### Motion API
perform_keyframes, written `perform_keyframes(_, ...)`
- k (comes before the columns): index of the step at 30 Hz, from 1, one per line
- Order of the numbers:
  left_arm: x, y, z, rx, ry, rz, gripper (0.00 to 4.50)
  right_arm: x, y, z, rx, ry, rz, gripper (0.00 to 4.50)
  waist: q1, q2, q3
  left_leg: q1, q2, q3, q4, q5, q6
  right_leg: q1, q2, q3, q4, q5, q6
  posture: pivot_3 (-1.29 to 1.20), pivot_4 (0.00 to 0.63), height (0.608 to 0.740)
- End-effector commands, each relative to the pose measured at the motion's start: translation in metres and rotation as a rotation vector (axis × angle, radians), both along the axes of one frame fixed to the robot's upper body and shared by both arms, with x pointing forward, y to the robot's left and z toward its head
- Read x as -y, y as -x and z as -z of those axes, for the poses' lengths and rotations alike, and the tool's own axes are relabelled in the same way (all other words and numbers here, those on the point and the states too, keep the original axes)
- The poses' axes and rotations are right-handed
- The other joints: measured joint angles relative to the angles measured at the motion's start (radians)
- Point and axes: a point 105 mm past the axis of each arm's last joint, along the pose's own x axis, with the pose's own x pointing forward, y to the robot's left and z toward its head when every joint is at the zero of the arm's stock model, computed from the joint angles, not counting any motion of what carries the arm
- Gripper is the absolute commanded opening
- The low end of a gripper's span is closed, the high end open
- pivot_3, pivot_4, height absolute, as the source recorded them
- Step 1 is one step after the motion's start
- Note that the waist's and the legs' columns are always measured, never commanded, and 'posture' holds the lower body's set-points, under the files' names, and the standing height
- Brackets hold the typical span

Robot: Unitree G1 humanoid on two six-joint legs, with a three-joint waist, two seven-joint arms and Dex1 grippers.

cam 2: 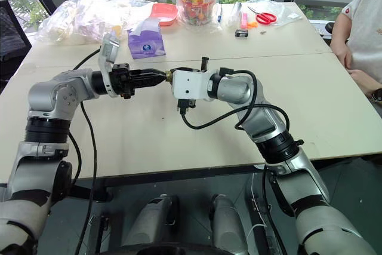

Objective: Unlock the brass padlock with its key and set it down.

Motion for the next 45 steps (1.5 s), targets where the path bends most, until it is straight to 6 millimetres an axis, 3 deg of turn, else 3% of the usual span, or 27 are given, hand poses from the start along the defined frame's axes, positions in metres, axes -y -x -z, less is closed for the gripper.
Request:
perform_keyframes(1, 0.009, -0.003, -0.004, 0.032, -0.012, 0.013, 1.26, -0.01, 0.008, -0.022, 0.082, -0.033, -0.046, 0.7, 0.0, 0.0, 0.0, 0.0, 0.0, 0.0, 0.0, 0.0, 0.0, 0.0, 0.0, 0.0, 0.0, 0.0, 0.0, 0.0, 0.15, 0.74)
perform_keyframes(6, 0.011, -0.006, -0.006, 0.033, 0.003, 0.007, 1.26, -0.01, 0.009, -0.022, 0.082, -0.034, -0.044, 0.7, -0.001, 0.0, 0.0, 0.0, 0.0, 0.0, 0.0, 0.0, 0.0, 0.0, 0.0, 0.0, 0.0, 0.0, 0.0, 0.0, 0.15, 0.74)
perform_keyframes(15, -0.005, -0.001, -0.014, 0.015, 0.04, -0.006, 1.26, -0.005, 0.007, -0.017, 0.075, -0.026, -0.025, 0.7, -0.001, 0.0, 0.0, 0.0, 0.0, 0.0, 0.0, 0.0, 0.0, 0.0, 0.0, 0.0, 0.0, 0.001, 0.001, 0.0, 0.15, 0.74)
perform_keyframes(33, 0.013, -0.005, -0.007, 0.0, 0.039, 0.014, 1.26, -0.012, 0.01, -0.019, 0.078, -0.034, -0.05, 0.7, 0.0, 0.0, 0.0, 0.0, 0.0, 0.0, 0.001, 0.0, 0.0, 0.0, 0.0, 0.0, 0.001, 0.001, 0.002, 0.0, 0.15, 0.74)
perform_keyframes(37, 0.015, -0.007, -0.008, -0.002, 0.051, 0.011, 0.03, -0.012, 0.011, -0.019, 0.078, -0.033, -0.049, 0.7, 0.0, 0.0, 0.0, 0.0, 0.0, 0.0, 0.001, 0.0, 0.0, 0.0, 0.0, 0.0, 0.001, 0.001, 0.003, 0.0, 0.15, 0.74)
perform_keyframes(45, 0.014, -0.009, -0.007, 0.0, 0.042, -0.002, 0.01, -0.011, 0.01, -0.019, 0.079, -0.037, -0.042, 0.7, 0.0, 0.0, 0.0, 0.0, 0.0, 0.0, 0.001, 0.0, 0.0, 0.0, 0.0, 0.0, 0.001, 0.002, 0.003, 0.0, 0.15, 0.74)
